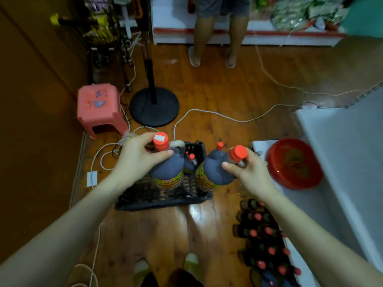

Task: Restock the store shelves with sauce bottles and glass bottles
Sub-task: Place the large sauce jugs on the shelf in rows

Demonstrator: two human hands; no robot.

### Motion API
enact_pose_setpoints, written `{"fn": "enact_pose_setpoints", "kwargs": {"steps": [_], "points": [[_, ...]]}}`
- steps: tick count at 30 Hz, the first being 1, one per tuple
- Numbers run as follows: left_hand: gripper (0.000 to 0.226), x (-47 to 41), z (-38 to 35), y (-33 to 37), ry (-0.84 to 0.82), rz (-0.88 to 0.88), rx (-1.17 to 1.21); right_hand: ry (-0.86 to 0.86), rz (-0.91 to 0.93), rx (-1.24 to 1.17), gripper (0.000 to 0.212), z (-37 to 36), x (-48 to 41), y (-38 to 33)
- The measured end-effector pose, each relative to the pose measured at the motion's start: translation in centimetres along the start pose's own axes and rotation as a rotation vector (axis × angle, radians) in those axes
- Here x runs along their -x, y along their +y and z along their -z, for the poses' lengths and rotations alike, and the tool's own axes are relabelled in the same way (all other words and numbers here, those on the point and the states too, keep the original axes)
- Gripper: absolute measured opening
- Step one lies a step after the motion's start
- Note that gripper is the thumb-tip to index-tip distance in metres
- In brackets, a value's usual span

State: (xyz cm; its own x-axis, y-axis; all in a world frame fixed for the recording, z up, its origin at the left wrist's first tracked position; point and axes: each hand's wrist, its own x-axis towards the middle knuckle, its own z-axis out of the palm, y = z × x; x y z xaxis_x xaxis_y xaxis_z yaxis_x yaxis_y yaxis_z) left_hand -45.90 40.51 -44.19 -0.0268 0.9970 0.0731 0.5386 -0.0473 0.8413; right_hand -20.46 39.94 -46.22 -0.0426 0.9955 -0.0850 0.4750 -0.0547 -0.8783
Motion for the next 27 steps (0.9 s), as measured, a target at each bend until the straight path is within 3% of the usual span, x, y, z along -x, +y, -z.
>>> {"fn": "enact_pose_setpoints", "kwargs": {"steps": [8,14,27], "points": [[0.021,0.0,4.0,16.1,-0.111,-0.109,0.046,0.144,-0.013,0.131,0.027,13.2,7.1,-12.4],[0.019,0.0,4.9,26.6,-0.239,-0.279,0.100,0.355,-0.056,0.171,0.024,20.3,14.6,-18.7],[0.017,4.4,-4.0,44.9,-0.590,-0.630,0.145,0.719,-0.196,0.204,0.019,33.6,32.3,-21.2]]}}
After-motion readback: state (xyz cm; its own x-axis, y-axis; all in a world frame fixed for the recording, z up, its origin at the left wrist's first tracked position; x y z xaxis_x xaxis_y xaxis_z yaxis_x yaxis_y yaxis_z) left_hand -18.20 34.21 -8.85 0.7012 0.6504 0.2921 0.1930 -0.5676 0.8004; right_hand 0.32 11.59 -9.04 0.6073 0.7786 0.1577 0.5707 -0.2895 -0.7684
